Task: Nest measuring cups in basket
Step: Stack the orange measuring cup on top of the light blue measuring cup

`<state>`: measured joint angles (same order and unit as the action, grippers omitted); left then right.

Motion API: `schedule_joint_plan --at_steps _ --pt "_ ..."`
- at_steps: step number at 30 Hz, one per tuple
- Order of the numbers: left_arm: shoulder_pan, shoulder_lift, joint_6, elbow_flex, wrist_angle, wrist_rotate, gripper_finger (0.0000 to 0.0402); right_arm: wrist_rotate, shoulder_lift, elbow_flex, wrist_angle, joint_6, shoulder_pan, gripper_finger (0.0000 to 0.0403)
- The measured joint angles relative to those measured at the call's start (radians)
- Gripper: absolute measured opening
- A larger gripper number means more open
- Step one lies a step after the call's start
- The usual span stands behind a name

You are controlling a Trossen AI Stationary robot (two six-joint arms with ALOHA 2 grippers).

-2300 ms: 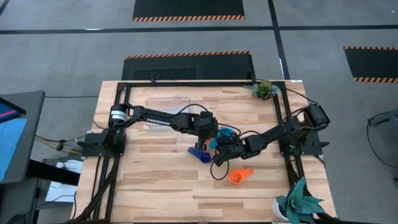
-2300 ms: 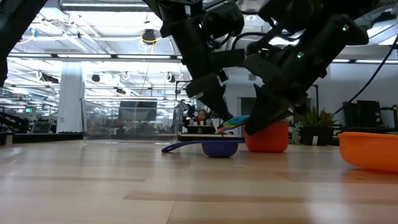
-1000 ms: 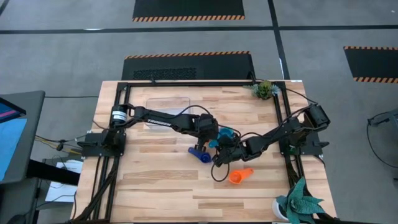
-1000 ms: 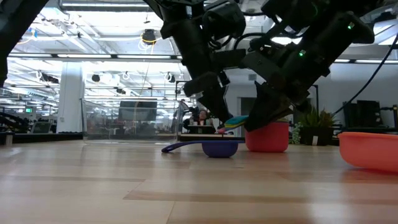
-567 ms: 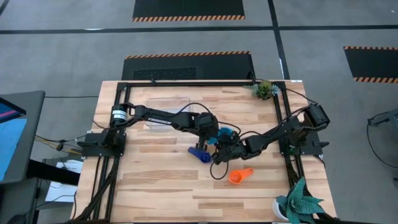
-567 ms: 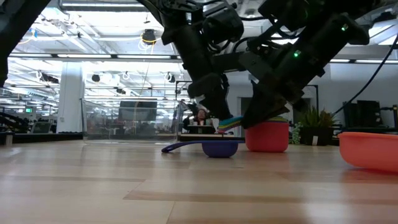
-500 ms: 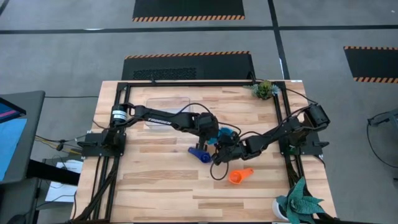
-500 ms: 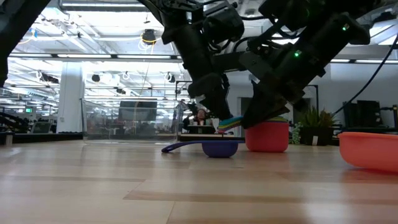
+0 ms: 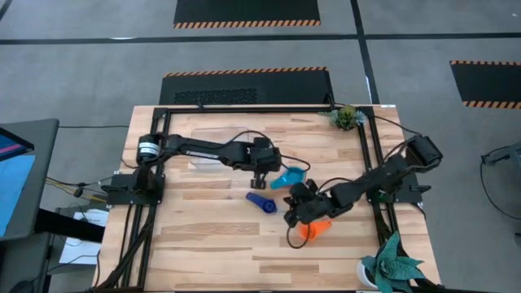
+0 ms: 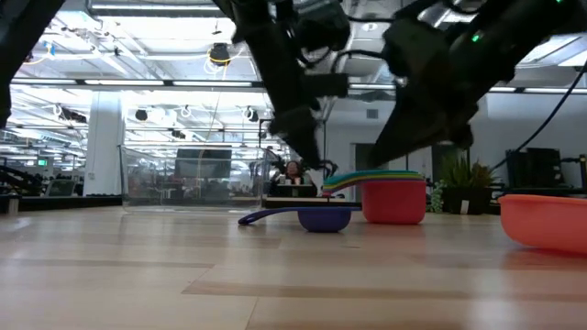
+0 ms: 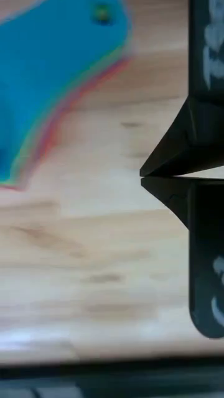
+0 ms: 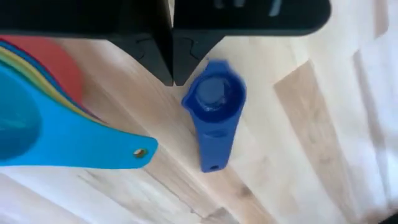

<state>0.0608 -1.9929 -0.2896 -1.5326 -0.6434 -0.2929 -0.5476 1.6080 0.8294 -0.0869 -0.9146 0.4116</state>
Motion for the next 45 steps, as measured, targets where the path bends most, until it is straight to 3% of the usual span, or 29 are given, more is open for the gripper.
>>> schedule_joint_plan --at_steps 4,8,11,14,18,26,34,38,45 --pt "-0.009 0.092 0.105 0.0 -0.176 0.016 0.0 0.052 -0.104 0.001 -0.118 0.021 0.051 0.0006" --pt "-0.024 0.167 0.202 -0.001 -0.307 0.239 0.0 0.186 -0.198 0.001 -0.234 0.018 0.082 0.0018" --pt "-0.043 0.18 0.275 0.0 -0.43 0.339 0.0 0.253 -0.241 0.0 -0.308 -0.02 0.104 0.0033" --pt "-0.072 0.182 0.313 0.0 -0.605 0.33 0.0 0.31 -0.253 0.0 -0.353 -0.055 0.13 0.0043" --pt "-0.134 0.203 0.361 0.004 -0.731 0.226 0.0 0.39 -0.244 0.0 -0.372 -0.057 0.169 0.0049" --pt "-0.238 0.459 0.46 0.159 -0.651 0.116 0.0 0.396 -0.206 0.002 -0.357 0.055 0.17 0.0072" --pt "-0.26 0.729 0.658 0.389 -0.404 0.071 0.0 0.563 -0.115 -0.001 -0.376 0.206 0.108 0.0133" --pt "-0.265 0.781 0.705 0.429 -0.361 0.067 0.0 0.565 -0.117 -0.001 -0.383 0.209 0.074 0.0138" --pt "-0.27 0.779 0.711 0.431 -0.348 0.044 0.0 0.543 -0.2 0.0 -0.441 0.217 0.043 0.0104"
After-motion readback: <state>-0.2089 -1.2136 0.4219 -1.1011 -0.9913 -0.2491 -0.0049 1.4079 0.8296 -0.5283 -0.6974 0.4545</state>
